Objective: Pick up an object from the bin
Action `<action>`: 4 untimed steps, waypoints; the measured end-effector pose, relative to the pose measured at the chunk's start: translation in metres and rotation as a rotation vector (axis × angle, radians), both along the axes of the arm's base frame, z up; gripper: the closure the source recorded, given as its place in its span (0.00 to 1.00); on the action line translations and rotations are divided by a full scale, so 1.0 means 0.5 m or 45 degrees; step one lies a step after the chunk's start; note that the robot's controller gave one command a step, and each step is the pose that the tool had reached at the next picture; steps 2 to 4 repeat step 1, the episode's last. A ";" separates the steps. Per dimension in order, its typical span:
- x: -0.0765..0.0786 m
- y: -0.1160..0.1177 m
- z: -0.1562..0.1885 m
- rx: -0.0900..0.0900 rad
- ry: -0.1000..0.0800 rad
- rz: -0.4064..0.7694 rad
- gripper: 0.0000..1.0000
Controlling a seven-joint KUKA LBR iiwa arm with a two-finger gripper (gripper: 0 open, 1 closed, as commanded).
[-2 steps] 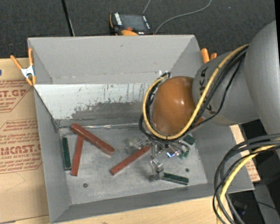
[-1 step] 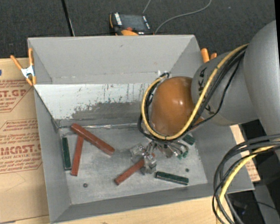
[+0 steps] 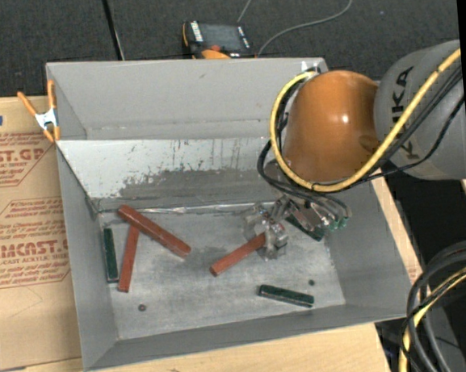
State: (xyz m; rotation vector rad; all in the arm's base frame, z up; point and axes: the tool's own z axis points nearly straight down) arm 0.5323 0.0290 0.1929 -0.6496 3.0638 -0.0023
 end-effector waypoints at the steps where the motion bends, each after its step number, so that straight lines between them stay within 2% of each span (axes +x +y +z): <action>1: 0.026 0.034 0.087 -0.002 0.005 0.490 1.00; 4: 0.026 0.034 0.087 -0.002 0.005 0.490 1.00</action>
Offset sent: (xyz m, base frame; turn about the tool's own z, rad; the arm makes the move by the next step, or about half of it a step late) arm 0.0117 0.0156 0.0424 -0.3833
